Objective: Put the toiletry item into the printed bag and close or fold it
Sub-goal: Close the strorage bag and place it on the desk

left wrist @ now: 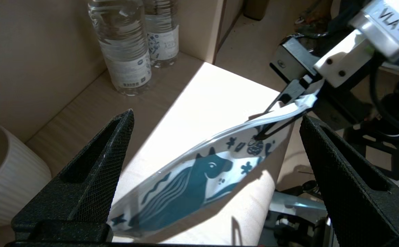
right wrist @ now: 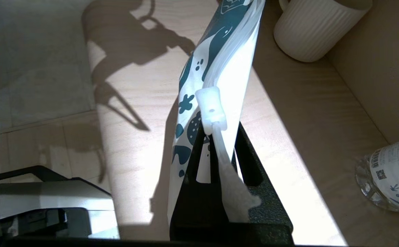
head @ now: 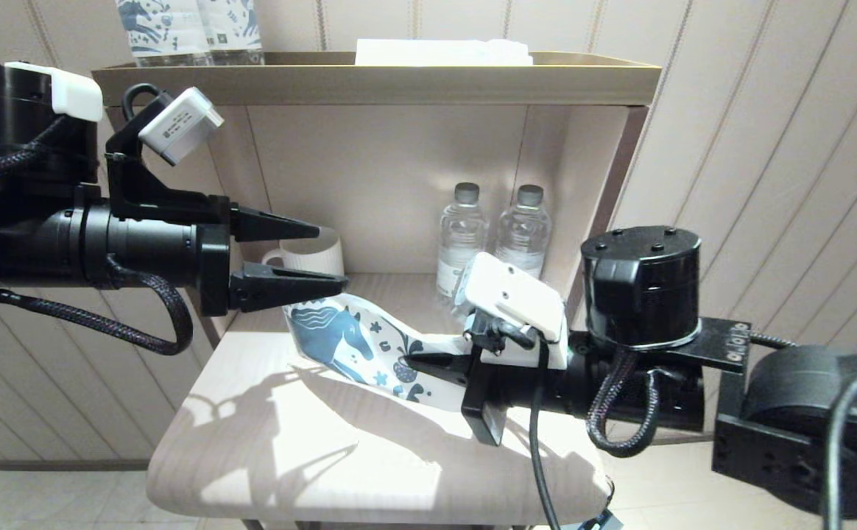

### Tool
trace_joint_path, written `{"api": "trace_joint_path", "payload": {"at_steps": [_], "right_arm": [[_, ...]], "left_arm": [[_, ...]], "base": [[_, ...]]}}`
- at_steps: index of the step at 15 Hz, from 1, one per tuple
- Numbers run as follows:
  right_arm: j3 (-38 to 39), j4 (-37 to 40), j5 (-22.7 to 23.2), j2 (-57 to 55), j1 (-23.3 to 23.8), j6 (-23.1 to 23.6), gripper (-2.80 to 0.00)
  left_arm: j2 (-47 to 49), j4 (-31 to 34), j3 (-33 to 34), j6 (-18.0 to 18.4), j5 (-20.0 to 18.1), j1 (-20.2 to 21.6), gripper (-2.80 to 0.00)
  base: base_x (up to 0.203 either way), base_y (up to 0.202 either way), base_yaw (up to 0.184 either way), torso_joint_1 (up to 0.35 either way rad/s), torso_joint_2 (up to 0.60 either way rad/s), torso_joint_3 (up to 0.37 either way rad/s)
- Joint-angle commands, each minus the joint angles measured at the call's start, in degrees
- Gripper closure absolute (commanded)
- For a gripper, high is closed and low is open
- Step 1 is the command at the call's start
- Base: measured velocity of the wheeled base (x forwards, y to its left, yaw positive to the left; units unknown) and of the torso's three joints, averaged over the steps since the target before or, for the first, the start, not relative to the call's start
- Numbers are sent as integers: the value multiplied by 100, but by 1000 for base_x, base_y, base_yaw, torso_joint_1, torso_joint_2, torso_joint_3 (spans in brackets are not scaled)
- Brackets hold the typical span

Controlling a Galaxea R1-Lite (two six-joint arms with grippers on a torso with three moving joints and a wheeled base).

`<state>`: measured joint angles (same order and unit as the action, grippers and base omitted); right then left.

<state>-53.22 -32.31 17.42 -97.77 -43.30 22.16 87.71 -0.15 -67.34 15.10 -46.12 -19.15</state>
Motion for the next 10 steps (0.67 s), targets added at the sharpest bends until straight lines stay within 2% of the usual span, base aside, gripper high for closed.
{"api": "trace_joint_path", "payload": {"at_steps": [1,7,10], "right_arm": [[134,-231,9,-438,130,16,0],[419,-784,-9,-994,229,72,0],[453,-785,-19,-1007,217,69,0]], "left_arm": [[95,-2,-7,10,-20,-1,-280],[178,6,-3,32,-20,-14,-280],[185,3,10,36,-20,-27,-280]], "base": [[0,0,0,0,0,0],[0,0,0,0,0,0],[0,0,0,0,0,0]]}}
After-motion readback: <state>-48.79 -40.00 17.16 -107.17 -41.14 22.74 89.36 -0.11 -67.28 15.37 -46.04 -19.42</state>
